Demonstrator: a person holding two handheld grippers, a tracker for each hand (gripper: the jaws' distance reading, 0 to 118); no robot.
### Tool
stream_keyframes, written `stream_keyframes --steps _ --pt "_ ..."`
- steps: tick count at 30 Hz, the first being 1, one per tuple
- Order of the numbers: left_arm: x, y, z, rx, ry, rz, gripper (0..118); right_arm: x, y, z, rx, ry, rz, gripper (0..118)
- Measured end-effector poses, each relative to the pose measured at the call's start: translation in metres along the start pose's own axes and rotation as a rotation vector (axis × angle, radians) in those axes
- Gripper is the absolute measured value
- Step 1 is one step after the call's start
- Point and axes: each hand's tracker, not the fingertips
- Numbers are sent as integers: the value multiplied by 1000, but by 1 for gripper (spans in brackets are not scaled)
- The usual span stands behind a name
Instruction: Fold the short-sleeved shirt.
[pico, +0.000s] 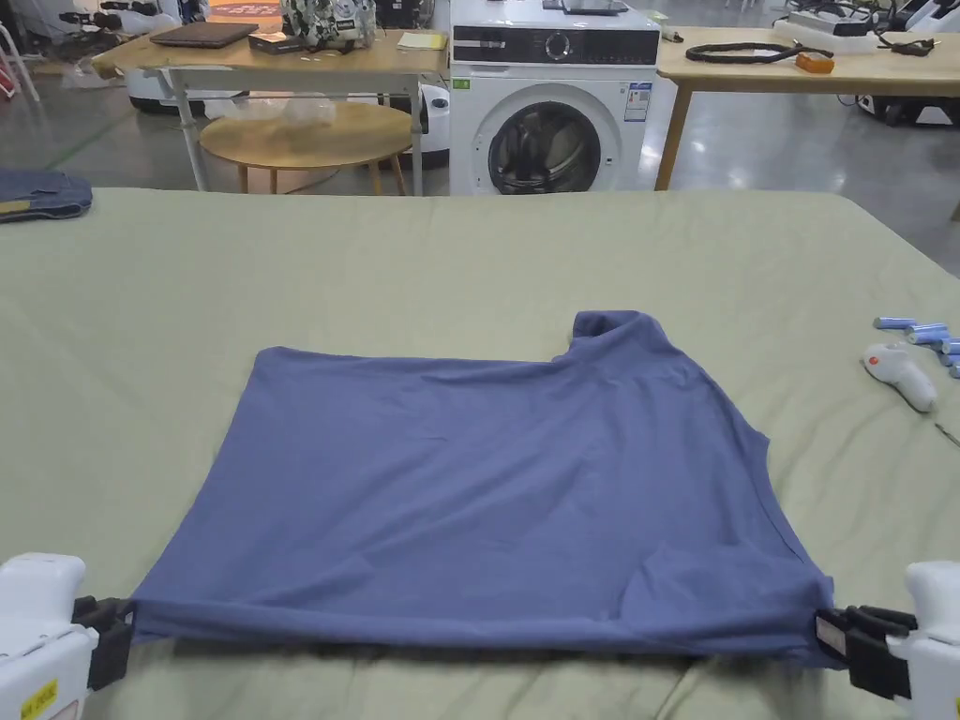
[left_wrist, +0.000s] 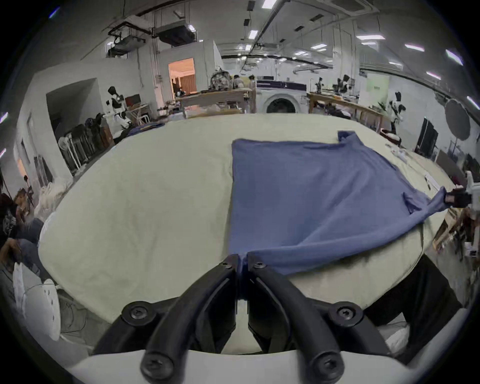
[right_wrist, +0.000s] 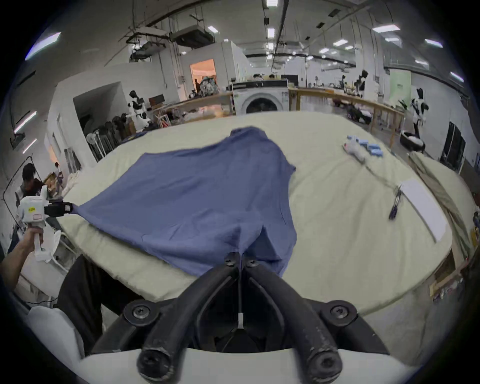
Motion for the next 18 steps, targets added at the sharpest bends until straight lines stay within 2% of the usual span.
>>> stream_keyframes --steps 4,9,10,11,12,13,14,15,16,17,18 --pt "-3 -17 -15 -55 7 21 1 6 -13 -11 -55 -38 -3 0" --pt "2 -23 -19 -64 23 12 3 6 -11 -17 -84 -30 -10 0" --pt "2 -21 -16 -74 33 13 10 4 -9 -16 -81 -33 -7 0" --pt "3 -19 -11 -76 39 10 25 3 -7 -13 -68 -33 -5 0" --pt "4 -16 -7 -78 54 0 57 -2 -3 -6 -54 -43 -5 4" --pt "5 -12 0 -47 68 8 78 -6 2 0 -20 -74 -10 18" --pt "5 -6 8 -16 76 29 87 -8 6 4 -2 -80 -10 48" --pt "5 0 16 17 81 54 88 -10 10 8 24 -91 -16 89" --pt "6 8 24 59 89 65 88 -14 13 13 58 -106 -26 104" --pt "8 14 30 83 90 63 88 -18 18 20 104 -105 -19 110" --pt "11 21 34 87 97 65 88 -21 22 23 136 -92 -18 110"
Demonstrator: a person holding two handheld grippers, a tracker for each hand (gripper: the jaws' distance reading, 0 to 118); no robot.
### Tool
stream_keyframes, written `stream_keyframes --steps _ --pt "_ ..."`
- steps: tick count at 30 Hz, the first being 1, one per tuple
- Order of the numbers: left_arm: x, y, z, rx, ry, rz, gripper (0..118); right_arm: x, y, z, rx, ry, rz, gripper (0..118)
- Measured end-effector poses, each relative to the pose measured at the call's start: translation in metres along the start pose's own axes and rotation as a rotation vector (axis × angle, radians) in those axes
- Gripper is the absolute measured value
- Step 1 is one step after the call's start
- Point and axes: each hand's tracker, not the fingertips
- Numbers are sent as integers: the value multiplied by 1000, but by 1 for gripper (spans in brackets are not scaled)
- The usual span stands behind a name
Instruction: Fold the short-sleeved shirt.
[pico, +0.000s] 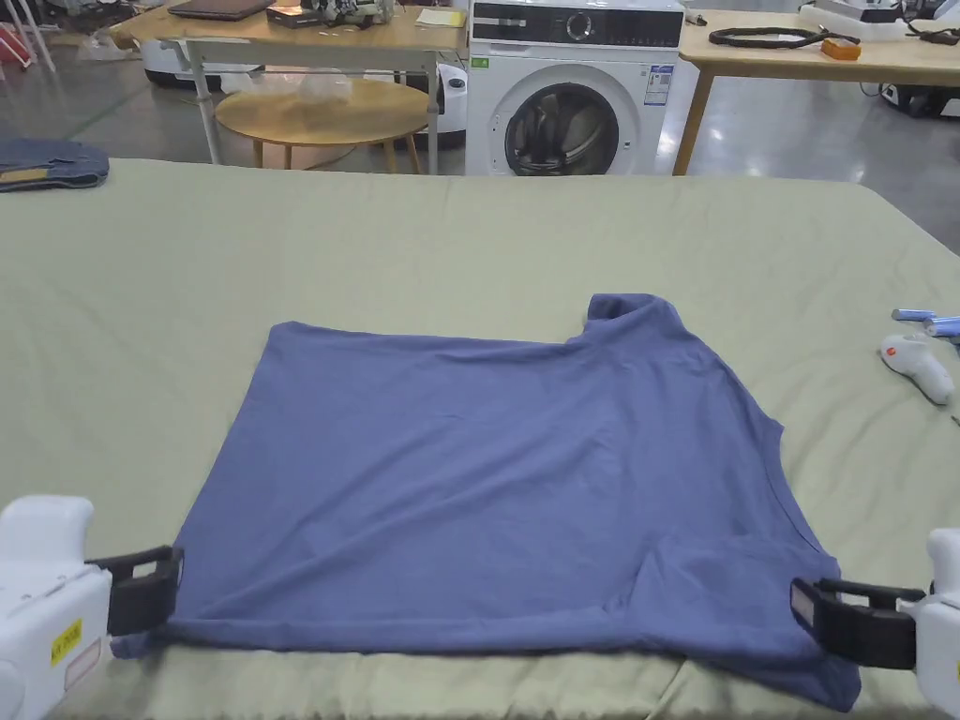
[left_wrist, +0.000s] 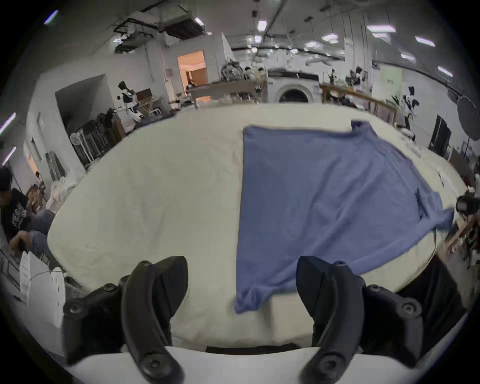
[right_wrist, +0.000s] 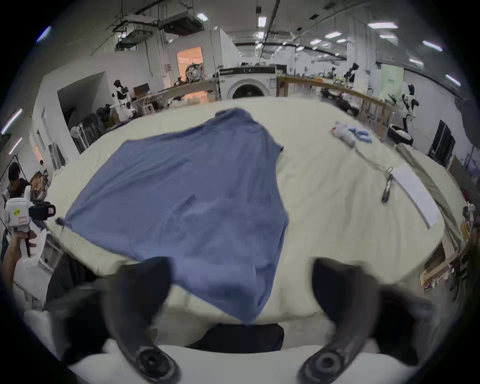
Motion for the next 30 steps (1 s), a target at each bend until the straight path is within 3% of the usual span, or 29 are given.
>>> stream_keyframes --steps 1,5,8,9,10,11,12,13,14,15,16,18,26,29,30 --pt "6 8 5 38 15 2 88 -6 6 4 27 -32 5 118" --pt "31 27 10 131 -4 -9 88 -28 21 11 141 -120 25 118" --pt "46 32 3 160 -5 5 88 -50 28 21 214 -139 -18 118" --pt "52 33 3 194 -3 13 88 -55 29 20 249 -141 -43 112" --pt "58 34 3 201 -6 16 87 -59 30 19 236 -139 -33 99" --pt "64 36 5 212 -14 11 84 -63 32 15 232 -136 -32 79" --pt "69 37 4 239 -34 -16 68 -67 32 10 232 -152 -35 43" --pt "75 39 2 232 -25 -22 43 -72 29 10 260 -203 -13 9" --pt "78 39 3 242 -25 -18 9 -74 29 7 255 -176 -7 0" --pt "80 38 2 242 -66 -6 0 -76 30 6 245 -157 -3 0" --pt "82 38 1 245 -88 22 0 -80 29 5 249 -154 -9 0" --pt "91 40 -1 245 -9 -65 0 -81 30 6 255 -149 -6 0" --pt "88 48 -5 245 -30 -20 0 -75 38 9 238 -103 6 0" --pt "87 46 -8 236 -27 -18 0 -61 35 12 156 -49 35 53" --pt "86 45 -10 230 -23 -11 0 -54 33 15 122 -31 64 53"
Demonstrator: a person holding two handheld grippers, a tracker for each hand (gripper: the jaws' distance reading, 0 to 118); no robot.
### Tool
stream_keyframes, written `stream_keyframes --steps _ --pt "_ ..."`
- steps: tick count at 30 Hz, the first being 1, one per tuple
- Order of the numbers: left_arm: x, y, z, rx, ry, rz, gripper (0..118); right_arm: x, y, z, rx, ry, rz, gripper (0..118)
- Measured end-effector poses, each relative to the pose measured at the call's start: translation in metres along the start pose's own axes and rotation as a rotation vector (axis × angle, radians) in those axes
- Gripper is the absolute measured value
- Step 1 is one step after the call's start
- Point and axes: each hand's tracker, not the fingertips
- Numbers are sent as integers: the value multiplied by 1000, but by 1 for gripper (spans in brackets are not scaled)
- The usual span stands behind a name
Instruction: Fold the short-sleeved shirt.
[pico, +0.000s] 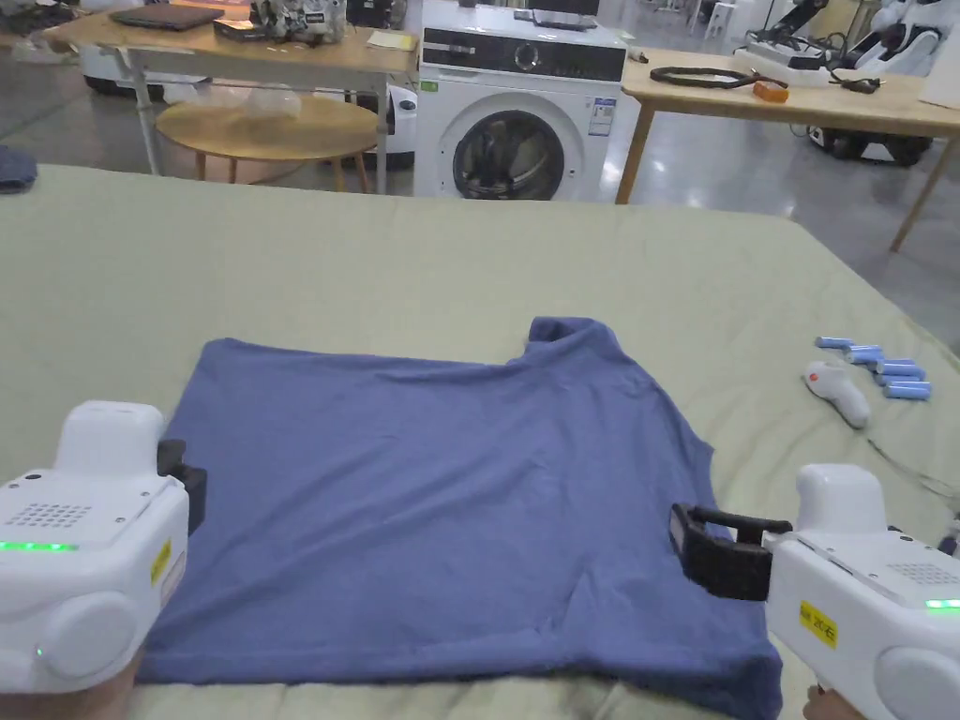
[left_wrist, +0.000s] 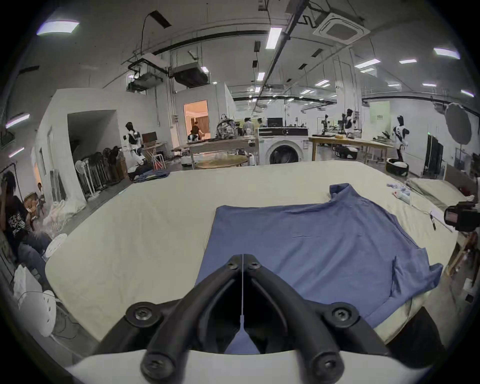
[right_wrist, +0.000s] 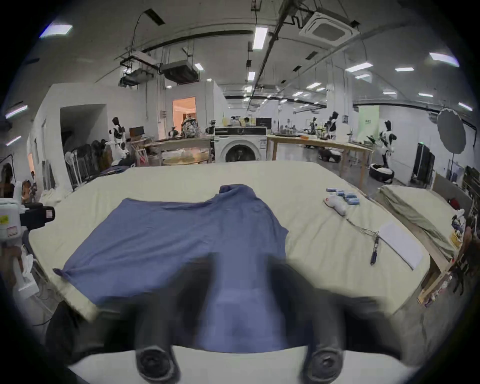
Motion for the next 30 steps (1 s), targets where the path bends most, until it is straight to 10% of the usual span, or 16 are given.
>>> stream_keyframes --steps 1,2,14,18,20,21,24,27,30 --pt "-1 -2 -2 -4 0 10 0 11 5 7 45 -4 -27 98" --pt "-3 -5 -4 -15 -5 22 0 18 4 10 18 8 -37 118" --pt "-5 -33 -19 -103 0 33 0 58 -123 -15 -198 -21 -15 116" --pt "-2 -35 -16 -128 12 19 0 57 -128 -26 -208 -12 -48 92" --pt "-2 -39 -16 -127 26 11 0 58 -130 -32 -202 -22 -55 49" --pt "-4 -39 -14 -133 27 7 0 58 -130 -31 -176 0 -78 7" --pt "-10 -45 -11 -160 100 -46 2 50 -125 -27 -160 18 -70 1" --pt "-28 -54 -8 -183 148 -55 85 54 -119 -23 -148 16 -93 1" --pt "-60 -65 2 -195 95 19 97 60 -110 -18 -129 27 -130 1"
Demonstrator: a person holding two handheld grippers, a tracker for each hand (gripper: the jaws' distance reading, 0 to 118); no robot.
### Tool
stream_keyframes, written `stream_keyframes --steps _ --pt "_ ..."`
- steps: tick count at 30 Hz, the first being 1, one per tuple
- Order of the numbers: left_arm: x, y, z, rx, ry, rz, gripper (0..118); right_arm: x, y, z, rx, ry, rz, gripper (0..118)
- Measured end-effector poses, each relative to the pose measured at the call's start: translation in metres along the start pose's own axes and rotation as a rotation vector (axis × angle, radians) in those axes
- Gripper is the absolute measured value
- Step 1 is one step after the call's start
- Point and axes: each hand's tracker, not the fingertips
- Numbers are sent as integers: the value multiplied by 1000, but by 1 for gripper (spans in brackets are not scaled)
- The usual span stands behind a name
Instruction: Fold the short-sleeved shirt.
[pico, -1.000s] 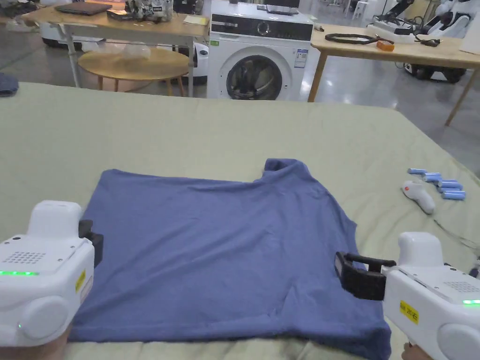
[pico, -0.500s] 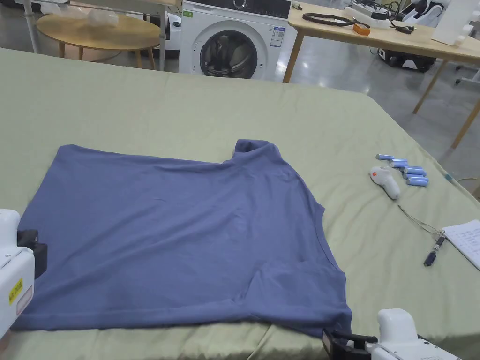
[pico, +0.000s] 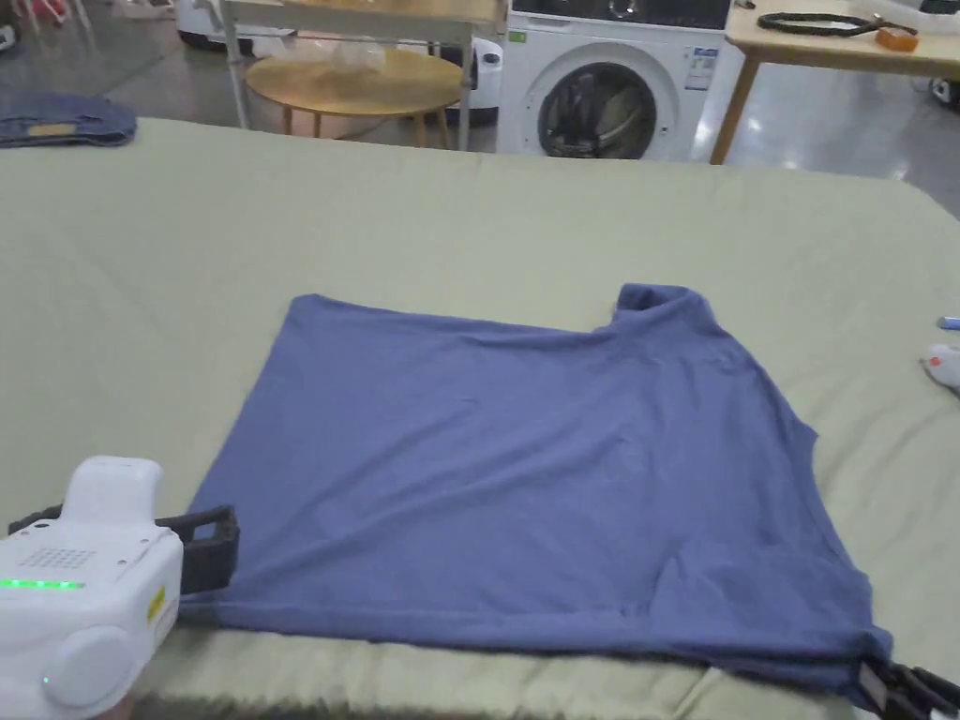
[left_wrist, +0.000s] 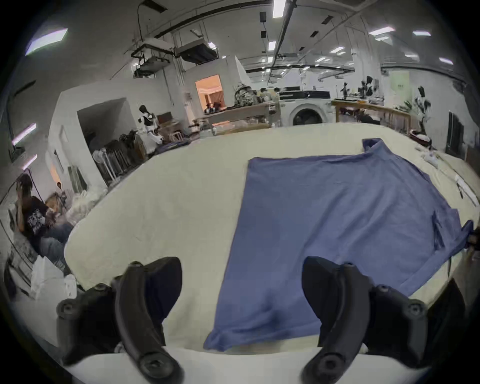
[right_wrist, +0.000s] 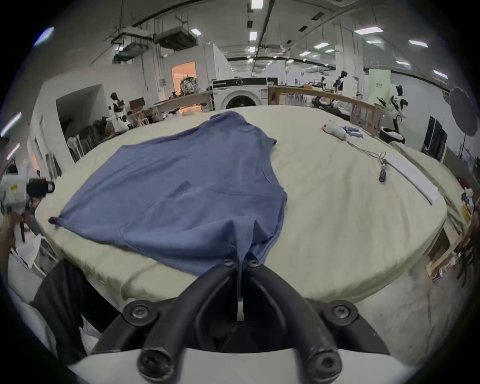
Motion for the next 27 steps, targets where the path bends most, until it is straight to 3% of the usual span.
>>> stream_keyframes --steps 7,10,11,17,20,27 --pt "-36 -43 -2 -32 -136 -119 97 2 9 -4 5 9 3 1" --pt "-35 -57 -9 -59 -105 -180 97 0 8 -7 -2 8 -2 1" --pt "-36 -62 -12 -46 -61 -189 97 0 7 -7 -4 8 -5 1" --pt "-45 -68 -11 -7 -161 -166 94 4 5 -7 -19 10 -43 1" --pt "-47 -73 -11 -9 -191 -145 73 6 5 -6 -16 10 -51 1" --pt "-42 -81 -11 -30 -235 -130 6 4 6 -5 -14 12 -48 1"
